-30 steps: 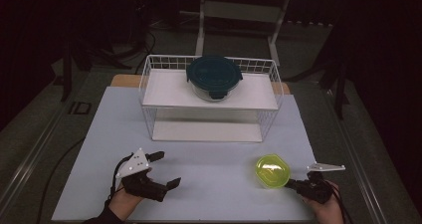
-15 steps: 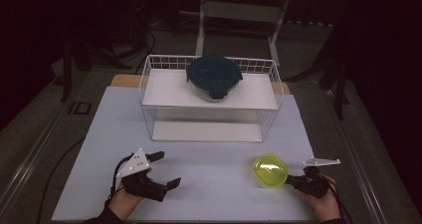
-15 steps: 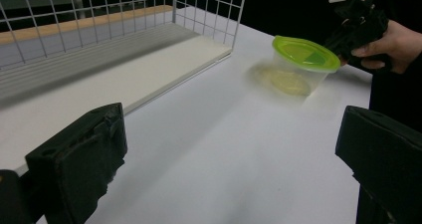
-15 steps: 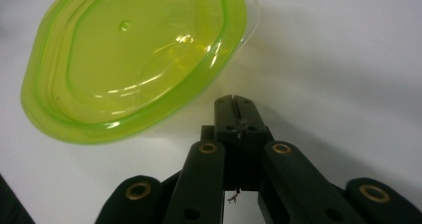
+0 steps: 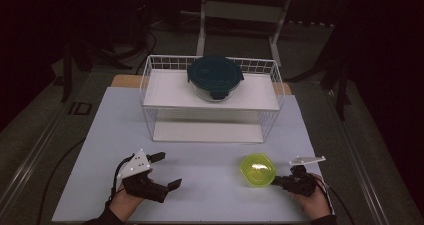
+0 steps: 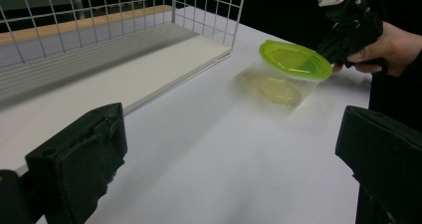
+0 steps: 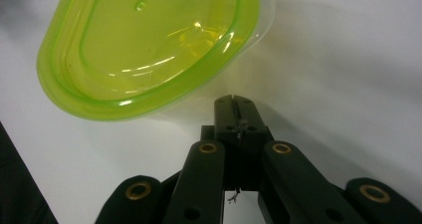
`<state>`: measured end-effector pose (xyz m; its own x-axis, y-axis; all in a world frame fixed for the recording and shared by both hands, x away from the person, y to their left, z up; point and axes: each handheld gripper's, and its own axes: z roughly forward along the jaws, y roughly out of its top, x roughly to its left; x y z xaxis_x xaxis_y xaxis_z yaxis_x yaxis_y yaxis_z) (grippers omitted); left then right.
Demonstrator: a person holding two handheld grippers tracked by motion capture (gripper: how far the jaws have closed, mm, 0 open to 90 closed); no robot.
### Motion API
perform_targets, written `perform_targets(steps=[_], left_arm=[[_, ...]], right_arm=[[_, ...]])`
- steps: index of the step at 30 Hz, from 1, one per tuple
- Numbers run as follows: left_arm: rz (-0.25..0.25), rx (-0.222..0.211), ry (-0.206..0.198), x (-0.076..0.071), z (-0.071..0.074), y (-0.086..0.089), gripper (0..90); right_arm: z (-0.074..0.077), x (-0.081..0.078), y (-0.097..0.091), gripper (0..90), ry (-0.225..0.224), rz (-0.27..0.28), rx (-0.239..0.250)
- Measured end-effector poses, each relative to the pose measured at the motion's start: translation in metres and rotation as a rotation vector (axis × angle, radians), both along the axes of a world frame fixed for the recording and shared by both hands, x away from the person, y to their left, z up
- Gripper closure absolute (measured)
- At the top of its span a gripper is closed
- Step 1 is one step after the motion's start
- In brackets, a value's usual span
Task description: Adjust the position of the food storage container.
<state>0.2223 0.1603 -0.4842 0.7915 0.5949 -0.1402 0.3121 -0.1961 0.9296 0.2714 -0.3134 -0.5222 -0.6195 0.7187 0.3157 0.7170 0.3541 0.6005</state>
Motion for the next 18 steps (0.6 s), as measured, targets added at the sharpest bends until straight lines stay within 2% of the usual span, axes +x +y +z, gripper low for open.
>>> perform_targets(steps=[6,8,11,14,18], left_arm=[[-0.002,0.002,-0.001,0.0,0.0,0.0,0.0],[-0.001,0.001,-0.001,0.0,0.0,0.0,0.0],[-0.001,0.003,-0.002,0.0,0.0,0.0,0.0],[-0.002,0.002,0.001,0.0,-0.001,0.0,0.0],[-0.006,0.008,0.0,0.0,-0.001,-0.002,0.0]], right_arm=[[0.001,0.003,0.013,90.0,0.009,0.034,0.012],[0.001,0.004,0.015,90.0,0.009,0.04,-0.002],[0.002,0.008,0.011,90.0,-0.002,0.018,-0.012],[0.005,0.014,0.008,90.0,-0.012,-0.012,0.003],[0.005,0.022,0.012,90.0,-0.014,-0.014,-0.012]])
